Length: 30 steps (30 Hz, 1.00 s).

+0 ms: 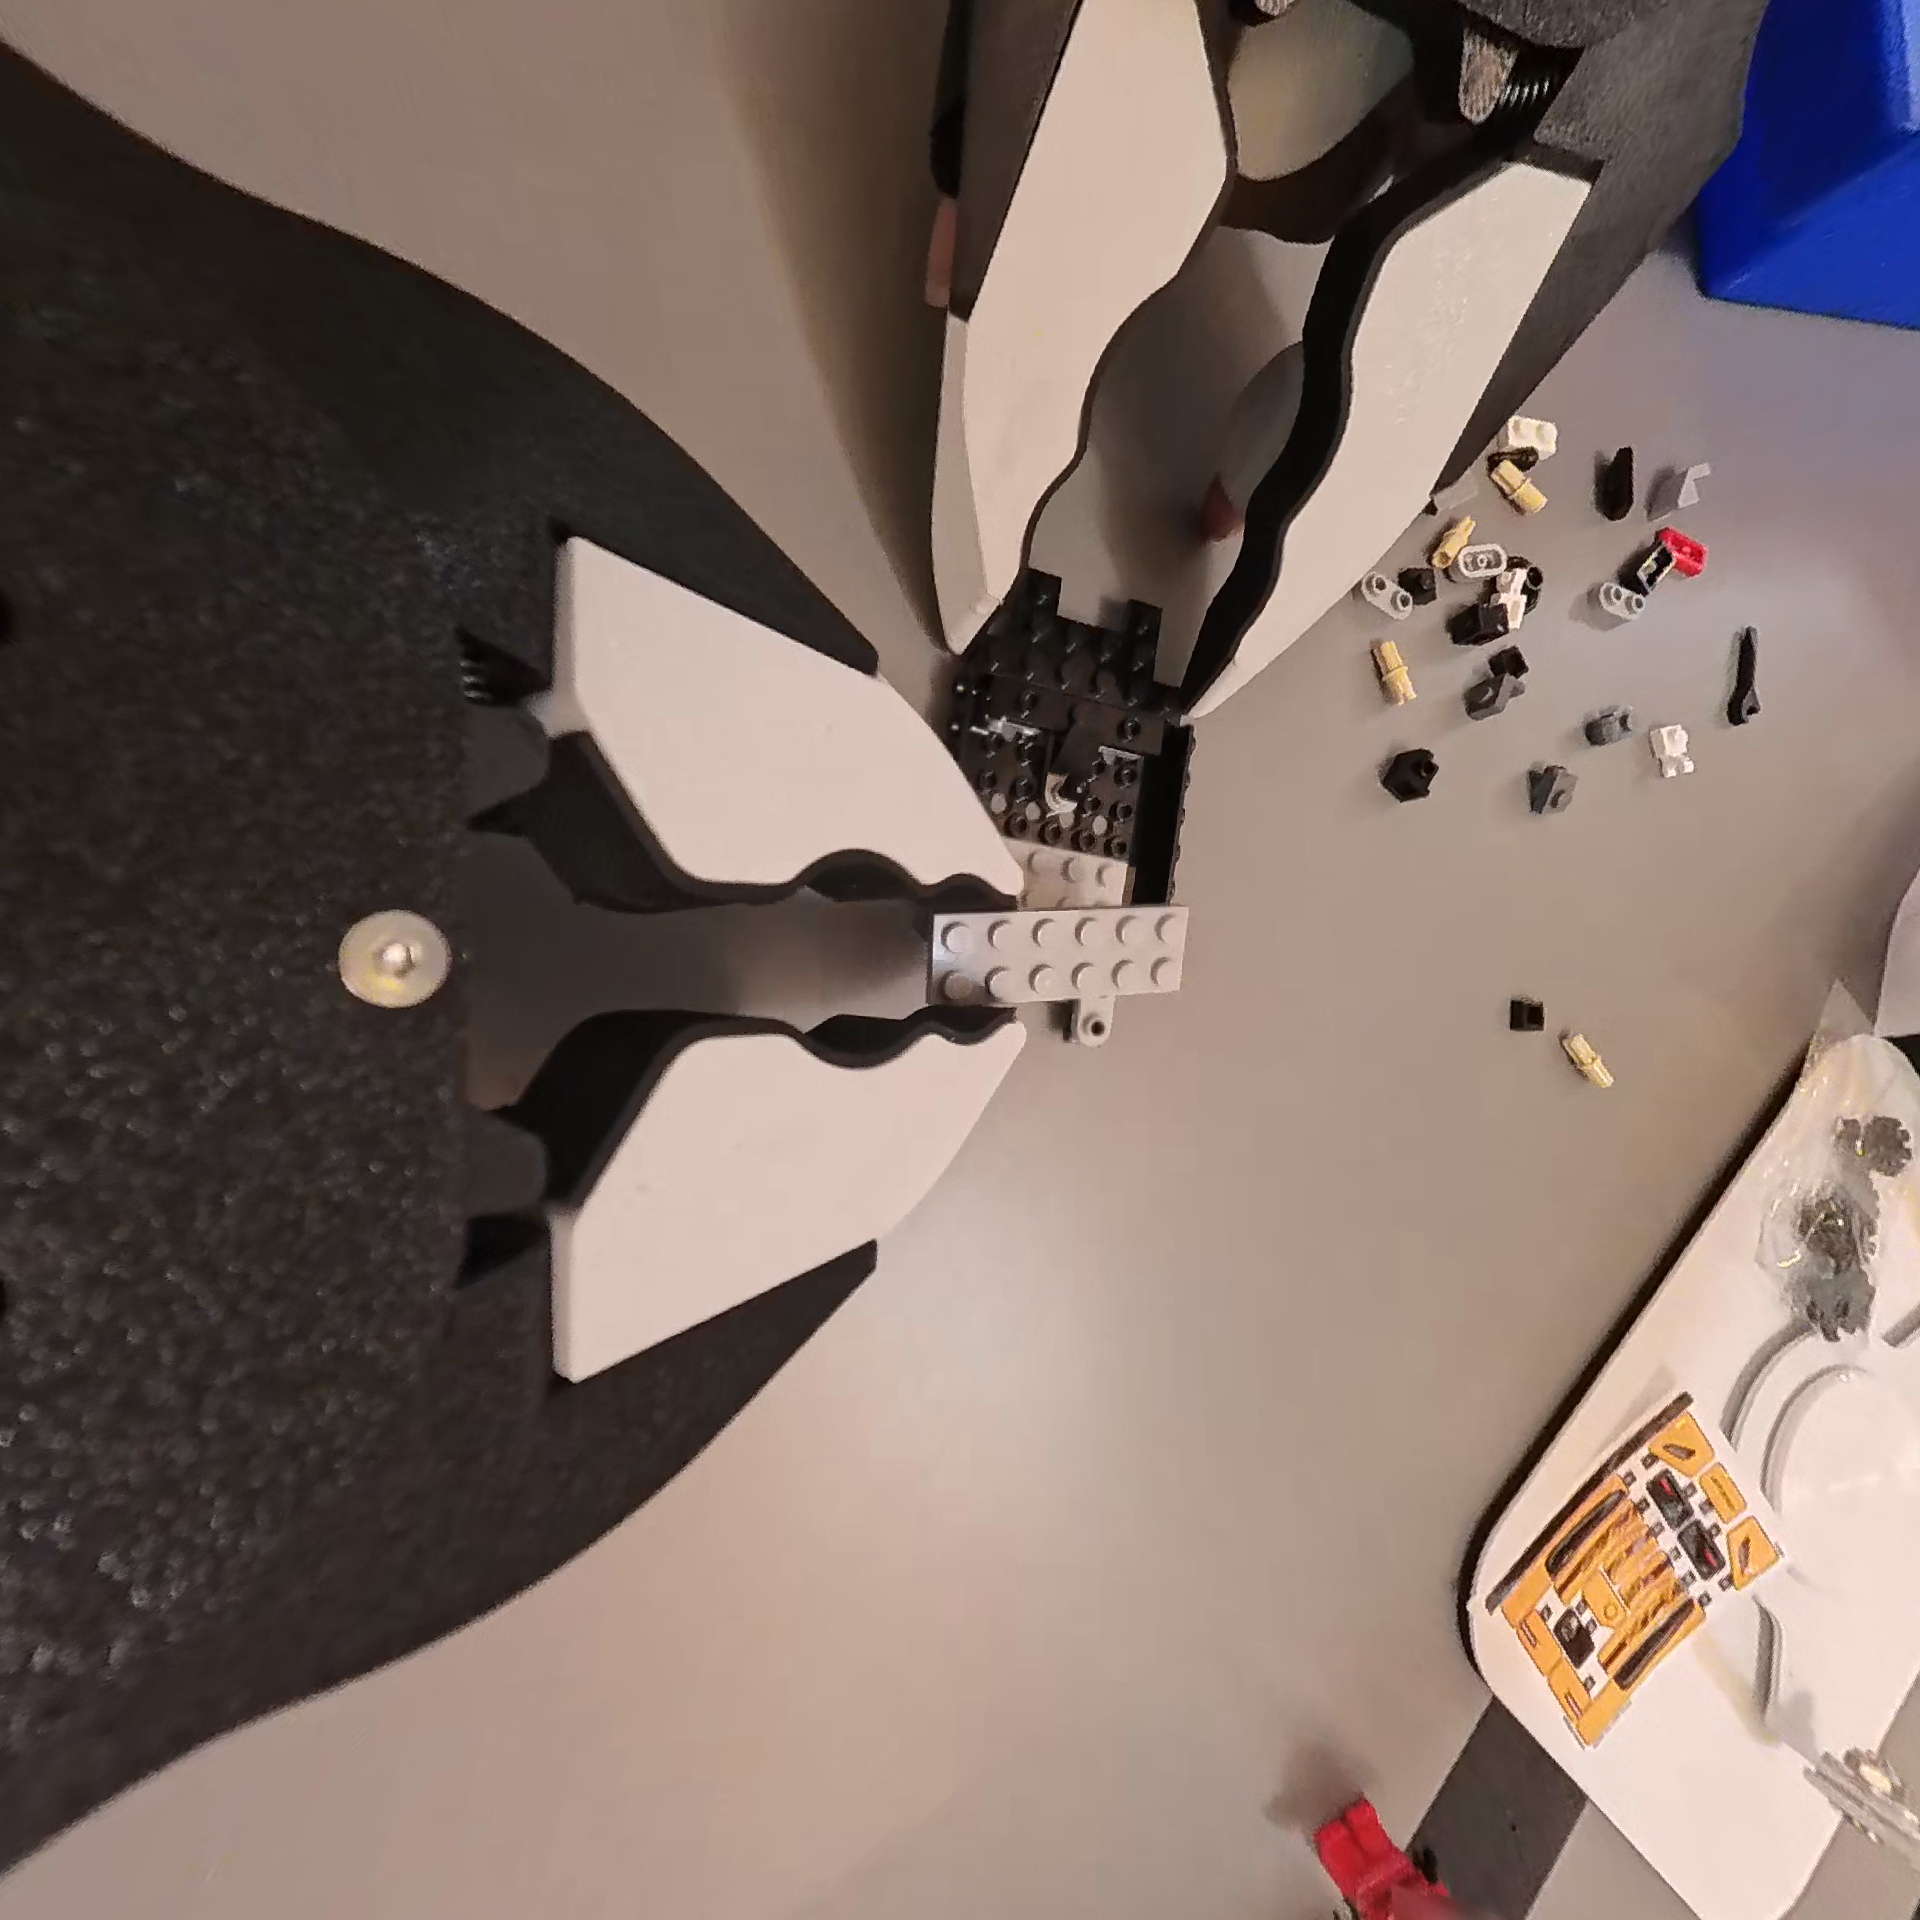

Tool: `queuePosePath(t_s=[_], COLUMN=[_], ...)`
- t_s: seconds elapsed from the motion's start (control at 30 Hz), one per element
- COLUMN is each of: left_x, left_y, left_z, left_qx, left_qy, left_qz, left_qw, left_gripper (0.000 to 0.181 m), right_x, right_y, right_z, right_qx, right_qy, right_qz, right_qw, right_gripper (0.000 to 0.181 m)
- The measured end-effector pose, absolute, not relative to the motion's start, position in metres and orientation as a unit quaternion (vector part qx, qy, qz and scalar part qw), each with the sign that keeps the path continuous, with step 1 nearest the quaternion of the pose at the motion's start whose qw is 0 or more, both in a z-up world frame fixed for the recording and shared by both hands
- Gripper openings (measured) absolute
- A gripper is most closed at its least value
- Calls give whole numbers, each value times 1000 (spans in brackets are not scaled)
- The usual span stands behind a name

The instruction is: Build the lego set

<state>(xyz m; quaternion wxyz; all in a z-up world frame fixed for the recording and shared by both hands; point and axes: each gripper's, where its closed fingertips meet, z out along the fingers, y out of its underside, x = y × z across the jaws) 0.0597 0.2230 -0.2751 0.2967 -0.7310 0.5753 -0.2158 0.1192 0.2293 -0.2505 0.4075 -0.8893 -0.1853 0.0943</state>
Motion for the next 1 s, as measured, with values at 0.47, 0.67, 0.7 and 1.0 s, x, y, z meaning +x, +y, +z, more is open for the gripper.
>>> queuePosePath(t_s=[0.47,0.67,0.7,1.0], left_x=[61,60,60,59], left_y=[222,222,222,221], left_z=[-276,-275,-275,-276], left_qx=[-740,-740,-740,-735], left_qy=[567,566,567,574], left_qz=[-210,-215,-215,-208], left_qw=[293,293,293,295], left_gripper=[49,49,49,49], right_x=[111,106,106,117], right_y=[235,235,235,227], right_z=[-259,-261,-262,-261], right_qx=[-909,-912,-912,-912], right_qy=[-165,-165,-169,-259], right_qz=[75,63,64,125], right_qw=[377,370,369,293], right_gripper=[17,22,24,23])
